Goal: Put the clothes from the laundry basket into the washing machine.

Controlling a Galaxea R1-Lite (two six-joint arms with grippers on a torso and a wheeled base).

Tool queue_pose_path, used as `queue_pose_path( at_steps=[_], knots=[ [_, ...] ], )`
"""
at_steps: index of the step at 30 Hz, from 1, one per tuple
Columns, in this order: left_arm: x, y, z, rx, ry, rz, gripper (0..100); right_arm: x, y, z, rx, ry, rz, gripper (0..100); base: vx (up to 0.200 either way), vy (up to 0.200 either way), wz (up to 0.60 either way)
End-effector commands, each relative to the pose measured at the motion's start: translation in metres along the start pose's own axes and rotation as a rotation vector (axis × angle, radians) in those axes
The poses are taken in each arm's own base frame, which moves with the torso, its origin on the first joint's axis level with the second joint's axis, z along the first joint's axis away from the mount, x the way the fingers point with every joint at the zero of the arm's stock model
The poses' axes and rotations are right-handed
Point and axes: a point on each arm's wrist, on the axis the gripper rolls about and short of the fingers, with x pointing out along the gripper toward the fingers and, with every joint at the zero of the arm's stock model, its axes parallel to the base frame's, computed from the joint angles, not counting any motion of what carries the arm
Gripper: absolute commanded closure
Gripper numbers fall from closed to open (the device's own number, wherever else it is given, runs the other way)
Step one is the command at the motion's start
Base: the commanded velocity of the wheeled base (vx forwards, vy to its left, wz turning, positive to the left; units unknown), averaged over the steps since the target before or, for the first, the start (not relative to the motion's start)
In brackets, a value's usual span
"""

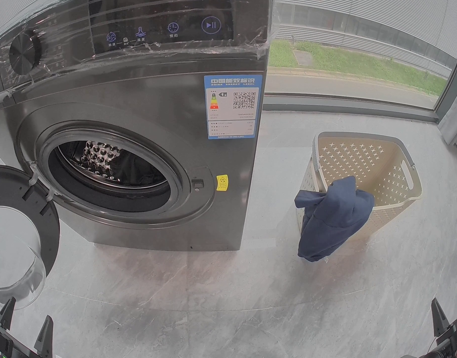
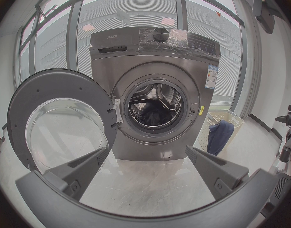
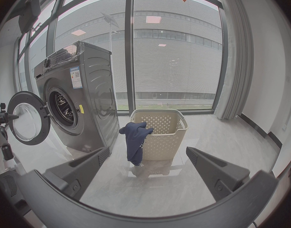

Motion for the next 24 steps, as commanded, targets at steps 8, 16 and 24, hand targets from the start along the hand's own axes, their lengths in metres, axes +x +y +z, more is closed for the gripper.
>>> queue_pose_path(
  at_steps=[8,16,24],
  knots=[
    [0.0006,0.0,-0.0048,0.009,0.01,0.0,0,0.0009,0.0001,-0.005,0.0,0.012,0.0,0,0.2,0.0,0.0],
    [0.0007,0.0,-0.0046,0.005,0.01,0.0,0,0.0009,0.0,-0.005,0.002,0.012,0.001,0,0.0,-0.05,0.0],
    [0.0006,0.0,-0.0046,0.005,0.008,0.0,0,0.0009,0.0001,-0.005,0.003,0.012,0.0,0,0.0,-0.2,0.0]
  ],
)
